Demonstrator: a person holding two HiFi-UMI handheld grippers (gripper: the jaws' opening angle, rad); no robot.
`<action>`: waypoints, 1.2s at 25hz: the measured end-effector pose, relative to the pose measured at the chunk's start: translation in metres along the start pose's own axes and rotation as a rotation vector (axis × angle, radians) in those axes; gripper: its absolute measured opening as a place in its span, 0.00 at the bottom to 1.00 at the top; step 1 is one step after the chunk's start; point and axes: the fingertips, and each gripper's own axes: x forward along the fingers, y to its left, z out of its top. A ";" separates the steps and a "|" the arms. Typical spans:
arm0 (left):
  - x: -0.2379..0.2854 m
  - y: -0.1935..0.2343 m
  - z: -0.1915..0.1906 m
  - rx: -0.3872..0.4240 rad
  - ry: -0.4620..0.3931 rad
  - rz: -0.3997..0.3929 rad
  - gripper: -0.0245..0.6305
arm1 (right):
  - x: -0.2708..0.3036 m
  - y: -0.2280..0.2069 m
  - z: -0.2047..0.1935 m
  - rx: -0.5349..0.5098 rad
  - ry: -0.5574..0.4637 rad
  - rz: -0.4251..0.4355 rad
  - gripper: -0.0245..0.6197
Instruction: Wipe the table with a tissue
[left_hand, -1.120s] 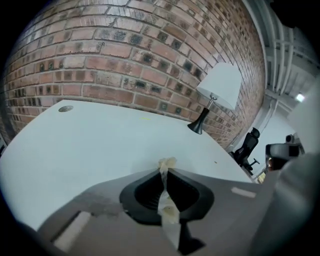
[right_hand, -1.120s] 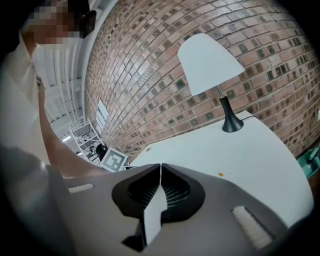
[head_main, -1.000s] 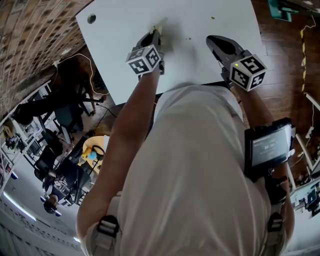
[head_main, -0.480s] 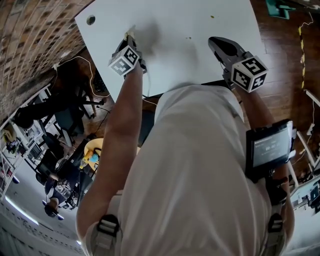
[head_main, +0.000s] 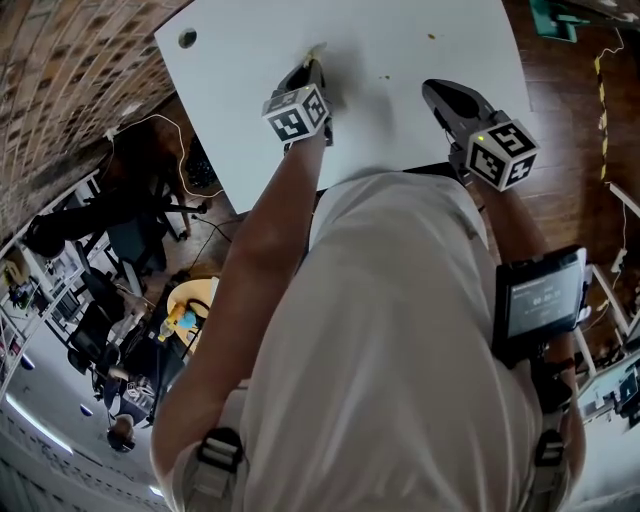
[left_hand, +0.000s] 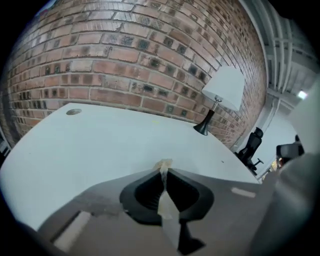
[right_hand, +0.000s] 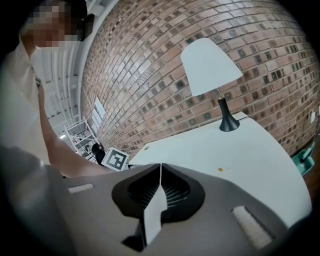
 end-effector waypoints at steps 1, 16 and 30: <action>-0.001 -0.007 -0.005 -0.004 0.012 -0.031 0.07 | 0.001 0.002 -0.001 0.000 0.001 0.000 0.06; -0.063 -0.011 -0.016 -0.129 -0.062 -0.253 0.07 | 0.030 0.049 -0.003 -0.042 -0.009 -0.013 0.06; -0.078 -0.036 -0.022 -0.028 -0.069 -0.331 0.07 | 0.000 0.056 -0.014 -0.059 -0.056 -0.074 0.06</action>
